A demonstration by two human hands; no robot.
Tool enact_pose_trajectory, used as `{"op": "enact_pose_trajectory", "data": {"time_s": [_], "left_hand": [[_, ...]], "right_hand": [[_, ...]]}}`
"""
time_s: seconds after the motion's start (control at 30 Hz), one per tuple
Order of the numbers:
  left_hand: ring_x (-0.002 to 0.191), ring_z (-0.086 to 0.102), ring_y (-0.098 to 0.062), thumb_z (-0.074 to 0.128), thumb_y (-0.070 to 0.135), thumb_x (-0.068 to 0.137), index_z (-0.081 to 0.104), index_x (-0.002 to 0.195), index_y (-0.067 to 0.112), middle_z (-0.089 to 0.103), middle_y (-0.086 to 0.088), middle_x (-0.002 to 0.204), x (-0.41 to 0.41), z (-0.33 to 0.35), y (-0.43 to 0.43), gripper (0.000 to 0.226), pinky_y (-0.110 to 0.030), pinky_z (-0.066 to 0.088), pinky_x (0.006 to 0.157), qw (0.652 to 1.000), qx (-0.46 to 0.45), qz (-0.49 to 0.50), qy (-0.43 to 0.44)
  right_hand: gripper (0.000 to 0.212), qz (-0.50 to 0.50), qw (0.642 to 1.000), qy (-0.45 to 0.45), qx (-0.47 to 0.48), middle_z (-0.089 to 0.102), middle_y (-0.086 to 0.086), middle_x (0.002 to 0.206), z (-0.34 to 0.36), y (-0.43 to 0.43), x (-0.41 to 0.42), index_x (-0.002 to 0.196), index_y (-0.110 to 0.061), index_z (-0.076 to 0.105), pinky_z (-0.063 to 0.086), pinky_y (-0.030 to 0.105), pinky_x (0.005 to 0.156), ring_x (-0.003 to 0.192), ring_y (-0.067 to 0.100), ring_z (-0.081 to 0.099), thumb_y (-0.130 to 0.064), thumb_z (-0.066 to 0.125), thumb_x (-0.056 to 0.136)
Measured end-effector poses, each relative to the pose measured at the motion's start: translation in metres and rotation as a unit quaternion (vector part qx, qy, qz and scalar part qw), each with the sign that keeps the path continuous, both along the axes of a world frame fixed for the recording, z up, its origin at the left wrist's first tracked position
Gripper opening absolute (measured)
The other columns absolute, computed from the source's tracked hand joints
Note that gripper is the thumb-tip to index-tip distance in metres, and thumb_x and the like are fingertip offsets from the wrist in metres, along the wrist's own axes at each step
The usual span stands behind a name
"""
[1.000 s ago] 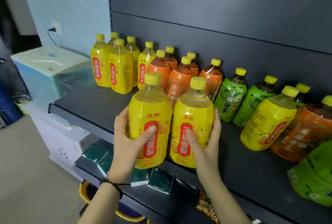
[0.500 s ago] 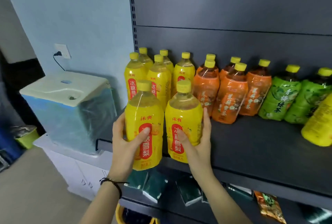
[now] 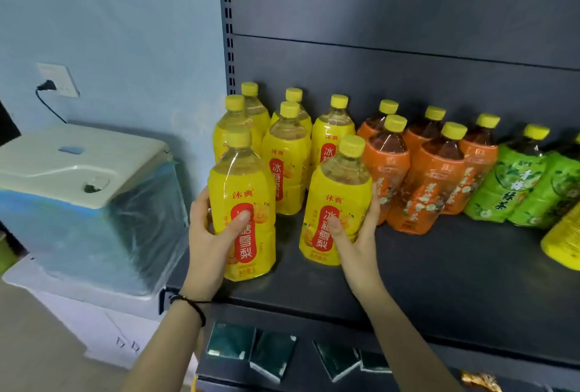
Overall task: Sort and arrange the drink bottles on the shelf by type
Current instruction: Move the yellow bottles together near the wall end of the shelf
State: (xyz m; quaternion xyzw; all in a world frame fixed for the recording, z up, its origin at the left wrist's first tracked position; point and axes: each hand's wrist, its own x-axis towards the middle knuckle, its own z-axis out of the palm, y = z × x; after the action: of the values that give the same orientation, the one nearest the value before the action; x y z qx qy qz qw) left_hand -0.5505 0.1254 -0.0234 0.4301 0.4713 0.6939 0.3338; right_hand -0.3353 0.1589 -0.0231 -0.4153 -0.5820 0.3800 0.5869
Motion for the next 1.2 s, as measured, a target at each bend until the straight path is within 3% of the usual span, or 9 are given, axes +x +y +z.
{"op": "enact_pose_trajectory", "data": {"time_s": [0.07,0.2,0.47,0.6,0.7,0.83,1.03,1.13,1.2], "left_hand": [[0.110,0.063,-0.030,0.080,0.068,0.050,0.049,0.129,0.027,0.054,-0.016,0.129,-0.005,-0.001,0.013,0.094,-0.037,0.057,0.076,1.000,0.000,-0.002,-0.001],[0.109,0.062,-0.025,0.080,0.070,0.048,0.050,0.125,0.036,0.055,-0.014,0.128,-0.015,0.002,0.033,0.089,-0.023,0.055,0.073,0.999,0.017,-0.004,0.031],[0.102,0.065,-0.013,0.080,0.072,0.043,0.050,0.125,0.031,0.065,0.000,0.116,-0.033,0.004,0.046,0.097,-0.022,0.056,0.074,0.998,0.020,-0.026,0.062],[0.092,0.068,-0.003,0.081,0.069,0.044,0.052,0.116,0.032,0.070,0.017,0.102,-0.036,0.008,0.044,0.086,-0.017,0.054,0.069,0.998,0.028,-0.033,0.045],[0.091,0.068,-0.003,0.081,0.068,0.044,0.054,0.114,0.031,0.071,0.018,0.102,-0.039,0.008,0.042,0.083,-0.017,0.054,0.069,0.999,0.027,-0.031,0.032],[0.095,0.068,-0.007,0.082,0.066,0.044,0.057,0.117,0.030,0.072,0.015,0.103,-0.043,0.004,0.041,0.085,-0.018,0.054,0.070,0.999,0.024,-0.029,0.025],[0.097,0.068,-0.013,0.081,0.065,0.050,0.058,0.125,0.016,0.071,0.003,0.111,-0.053,0.005,0.045,0.093,-0.025,0.057,0.079,0.998,0.031,-0.028,0.039],[0.097,0.068,-0.007,0.081,0.055,0.057,0.056,0.126,0.020,0.072,0.013,0.106,-0.055,0.007,0.047,0.081,-0.018,0.054,0.076,0.998,0.033,-0.032,0.042],[0.096,0.067,-0.002,0.080,0.052,0.057,0.054,0.125,0.021,0.071,0.019,0.104,-0.058,0.006,0.047,0.079,-0.015,0.052,0.074,0.998,0.038,-0.036,0.038]], "right_hand": [[0.093,-0.015,1.000,-0.018,-0.006,0.021,-0.011,0.157,-0.001,0.018,-0.001,0.142,-0.062,0.008,0.034,0.053,0.112,0.144,0.016,0.028,-0.074,0.065,0.069],[0.093,-0.036,0.999,-0.037,-0.005,0.019,-0.013,0.158,0.001,0.045,-0.012,0.144,-0.058,0.005,0.034,0.052,0.113,0.144,0.015,0.027,-0.074,0.061,0.071],[0.075,-0.096,0.995,-0.015,-0.003,0.043,0.002,0.142,-0.012,0.057,-0.031,0.134,-0.047,0.017,0.048,0.046,0.102,0.125,0.017,0.051,-0.067,0.060,0.076],[0.076,-0.127,0.992,-0.017,0.000,0.047,-0.001,0.141,-0.008,0.062,-0.034,0.138,-0.045,0.020,0.048,0.042,0.102,0.123,0.017,0.053,-0.070,0.057,0.077],[0.074,-0.144,0.989,-0.030,-0.007,0.047,-0.001,0.142,-0.010,0.061,-0.033,0.146,-0.037,0.020,0.048,0.040,0.102,0.125,0.018,0.052,-0.061,0.052,0.084],[0.081,-0.153,0.986,-0.047,-0.034,0.038,-0.004,0.150,-0.010,0.065,-0.032,0.149,-0.042,0.013,0.041,0.046,0.109,0.135,0.017,0.042,-0.074,0.046,0.081],[0.076,-0.166,0.983,-0.051,-0.058,0.031,0.003,0.150,0.004,0.079,-0.038,0.153,-0.030,0.012,0.033,0.042,0.113,0.137,0.019,0.034,-0.052,0.052,0.091],[0.076,-0.156,0.986,-0.011,-0.065,0.036,0.000,0.148,0.005,0.078,-0.040,0.150,-0.030,0.017,0.040,0.043,0.109,0.134,0.018,0.040,-0.051,0.056,0.089],[0.070,-0.140,0.987,0.016,-0.078,0.042,-0.002,0.142,0.004,0.075,-0.038,0.146,-0.028,0.017,0.044,0.030,0.100,0.126,0.014,0.047,-0.041,0.058,0.092]]}}
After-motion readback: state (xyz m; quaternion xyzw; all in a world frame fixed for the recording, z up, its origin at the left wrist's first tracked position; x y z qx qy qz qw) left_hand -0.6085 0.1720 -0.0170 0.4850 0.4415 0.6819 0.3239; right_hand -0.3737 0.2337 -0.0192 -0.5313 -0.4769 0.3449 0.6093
